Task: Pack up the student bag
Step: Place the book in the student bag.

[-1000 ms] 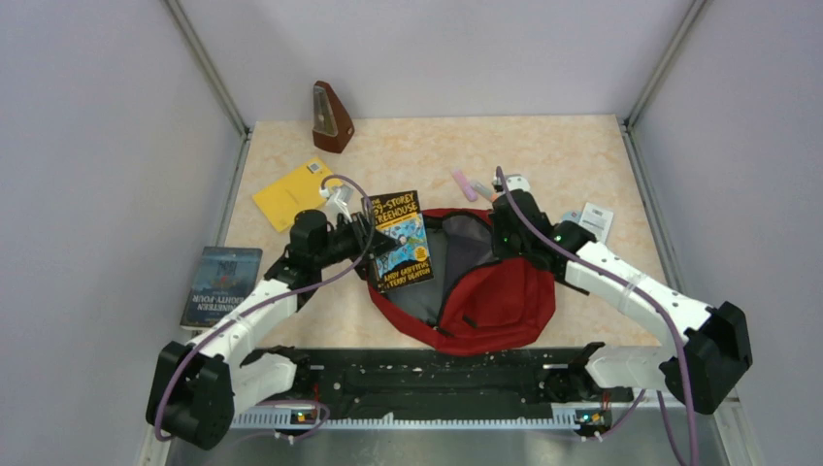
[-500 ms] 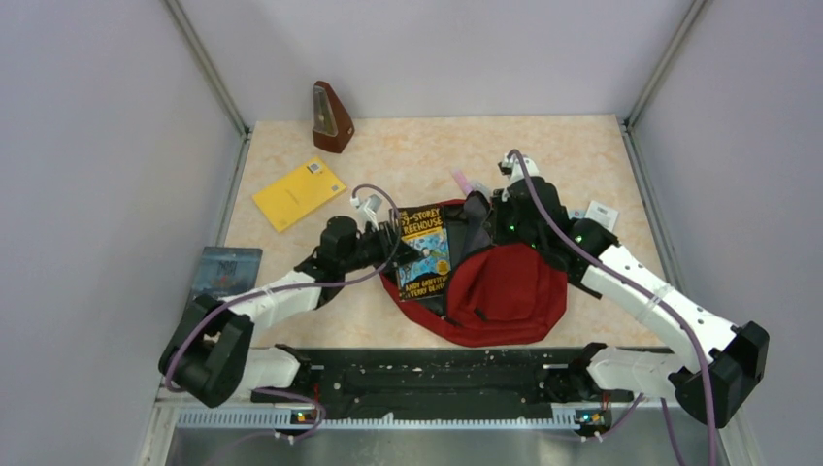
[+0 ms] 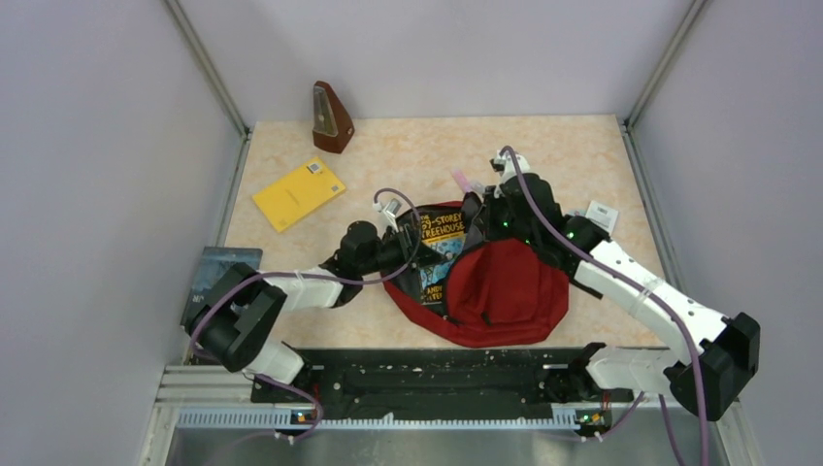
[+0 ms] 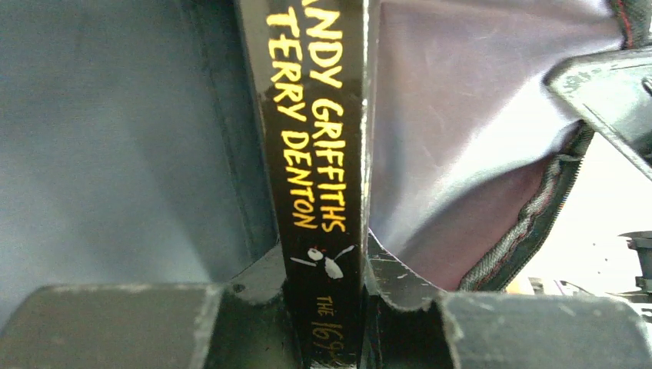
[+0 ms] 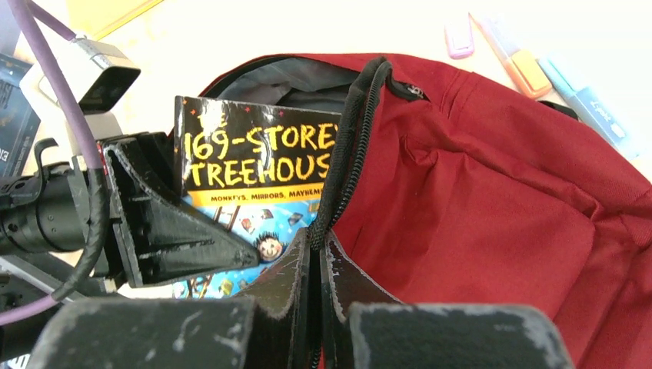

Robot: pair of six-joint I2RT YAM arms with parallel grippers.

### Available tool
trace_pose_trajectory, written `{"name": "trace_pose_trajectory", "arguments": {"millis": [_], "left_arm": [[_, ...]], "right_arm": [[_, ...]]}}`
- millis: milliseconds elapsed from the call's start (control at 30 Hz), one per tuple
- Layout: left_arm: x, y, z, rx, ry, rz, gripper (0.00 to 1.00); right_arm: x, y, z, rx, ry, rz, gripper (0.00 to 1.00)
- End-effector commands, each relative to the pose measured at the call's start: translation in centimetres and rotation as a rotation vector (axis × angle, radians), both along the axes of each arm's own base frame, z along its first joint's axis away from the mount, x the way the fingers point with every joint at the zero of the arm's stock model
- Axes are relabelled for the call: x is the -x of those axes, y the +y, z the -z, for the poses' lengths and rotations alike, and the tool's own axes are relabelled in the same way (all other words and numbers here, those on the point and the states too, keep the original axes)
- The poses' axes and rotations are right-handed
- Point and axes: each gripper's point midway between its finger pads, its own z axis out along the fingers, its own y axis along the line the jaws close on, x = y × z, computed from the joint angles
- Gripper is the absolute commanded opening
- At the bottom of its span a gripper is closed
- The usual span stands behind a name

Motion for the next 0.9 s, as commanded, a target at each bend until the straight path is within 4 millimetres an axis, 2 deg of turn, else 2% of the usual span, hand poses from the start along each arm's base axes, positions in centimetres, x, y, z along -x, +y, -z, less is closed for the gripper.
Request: {"name": "trace_pose_trajectory", "arguments": {"millis": [0, 133, 267, 367, 467, 700, 867], "left_arm": [[0.5, -2.0, -5.4, 0.181, -0.069, 0.06, 0.0], [0.3, -2.7, -2.8, 0.118, -0.008, 0.072, 0.0], [-0.3, -3.0, -0.7, 0.085, 0.044, 0.053, 0.0], [-0.5, -3.7, -0.6, 0.111, 0.057, 0.078, 0.0], [-0.4, -4.7, -1.4, 0.162, 0.051, 0.117, 0.0], [0.1, -6.9, -2.8, 0.214, 0.031, 0.169, 0.0], [0.8, -8.8, -1.6, 0.201, 0.047, 0.199, 0.0]], "right_arm": [[-1.7, 0.8, -2.6, -0.041, -0.082, 0.004, 0.0], [-1.9, 1.3, -2.9, -0.048, -0.083, -0.008, 0.0], [-1.9, 1.6, -5.3, -0.09, -0.127, -0.018, 0.0], [-1.6, 2.1, -7.9, -0.148, -0.172, -0.047, 0.0], [-1.4, 2.6, -9.2, -0.182, -0.193, -0.074, 0.0], [-1.9, 3.0, -8.3, -0.168, -0.176, -0.076, 0.0], [-2.1, 3.2, -7.8, -0.163, -0.171, -0.073, 0.0]]}}
